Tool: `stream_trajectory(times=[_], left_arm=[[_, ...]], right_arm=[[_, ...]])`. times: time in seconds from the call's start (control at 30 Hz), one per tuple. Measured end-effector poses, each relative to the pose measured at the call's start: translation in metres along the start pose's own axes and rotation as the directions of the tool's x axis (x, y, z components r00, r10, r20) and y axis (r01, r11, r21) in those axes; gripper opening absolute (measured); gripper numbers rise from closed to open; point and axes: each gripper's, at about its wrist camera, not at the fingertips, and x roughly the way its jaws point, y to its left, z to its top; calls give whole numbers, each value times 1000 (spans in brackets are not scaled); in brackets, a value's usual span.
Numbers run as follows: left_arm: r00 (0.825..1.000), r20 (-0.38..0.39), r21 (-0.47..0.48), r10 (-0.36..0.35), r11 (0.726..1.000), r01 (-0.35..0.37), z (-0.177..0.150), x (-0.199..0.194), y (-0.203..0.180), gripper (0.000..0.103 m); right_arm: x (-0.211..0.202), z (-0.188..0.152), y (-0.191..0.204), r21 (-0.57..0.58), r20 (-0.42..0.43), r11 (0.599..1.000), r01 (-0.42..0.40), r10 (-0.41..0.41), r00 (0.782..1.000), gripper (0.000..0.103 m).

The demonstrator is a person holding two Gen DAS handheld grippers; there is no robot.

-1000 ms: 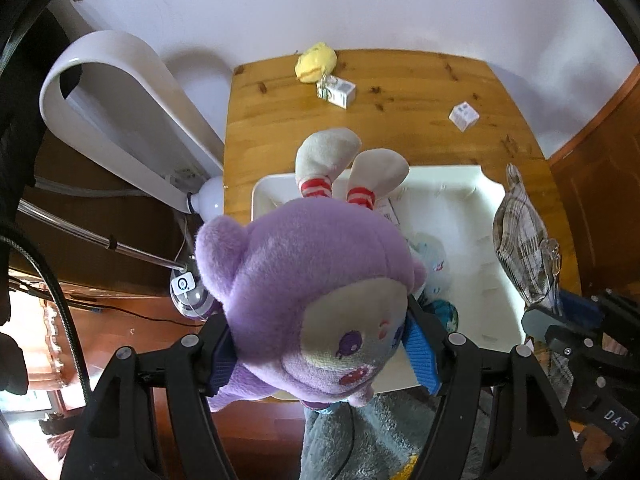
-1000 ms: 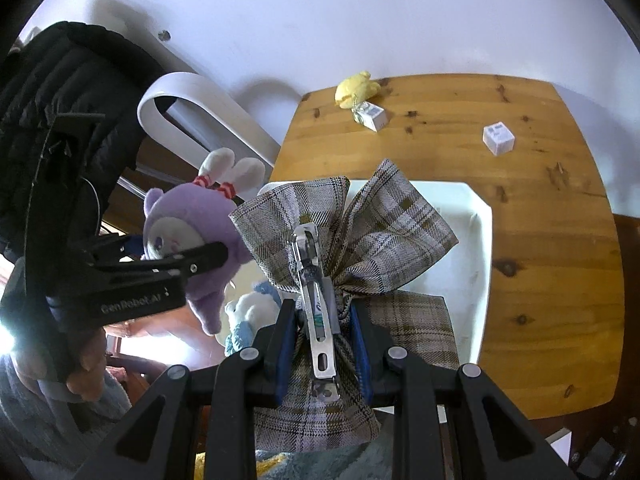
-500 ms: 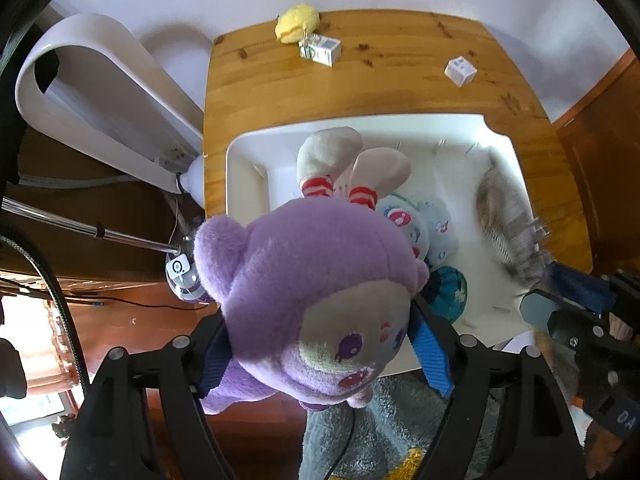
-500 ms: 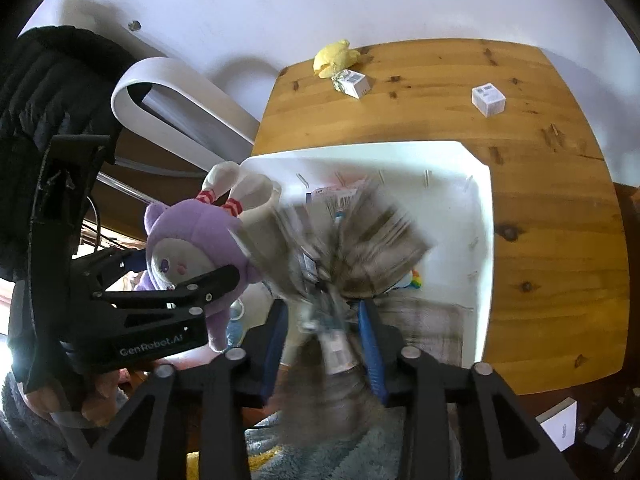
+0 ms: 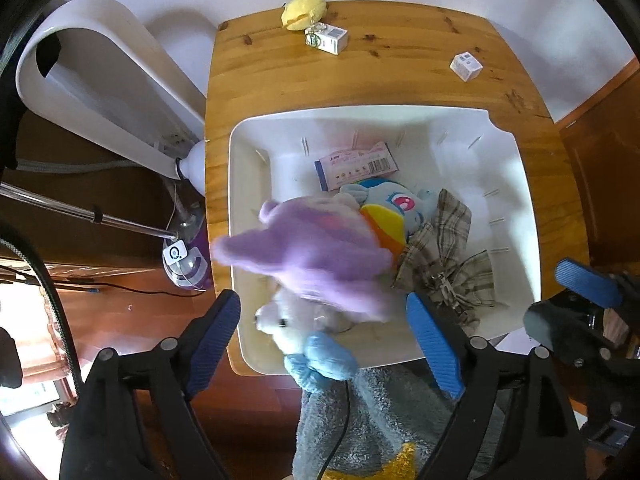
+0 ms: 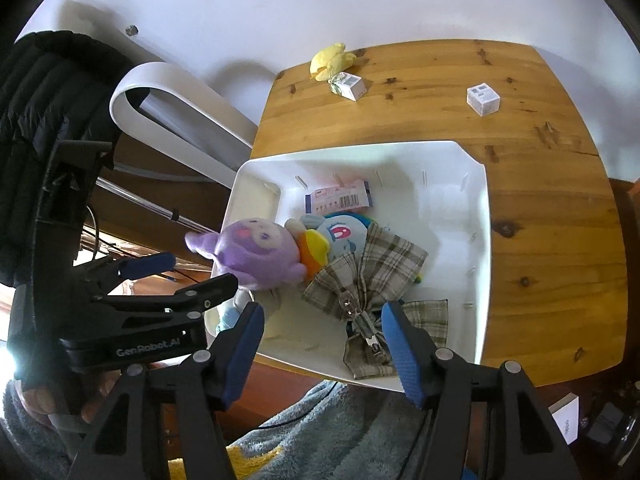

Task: Organize objects
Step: 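Open both tools to drop the purple plush and plaid bow into the tray, then grasp the yellow chick plush with the left tool while the right tool grasps a white box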

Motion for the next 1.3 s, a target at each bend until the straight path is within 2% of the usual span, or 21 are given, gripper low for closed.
stream_trajectory(times=[0.33,0.73,1.0,1.3], left_arm=[[1000,19,-28,-2,1000,2,-3,-14,-2,87],[993,114,-70,11,998,-3,-4,-55,-7,87],[975,216,-116,51,993,-26,8,-101,2,87],[950,304,-172,67,985,-15,54,-139,26,87]], right_arm=[[-12,-6,3,-3,36,1000,1,-1,999,62],[-39,-8,3,-11,107,1000,-14,16,994,62],[-54,3,1,-24,150,1000,-19,22,988,62],[-66,44,-17,41,197,999,-22,13,980,62]])
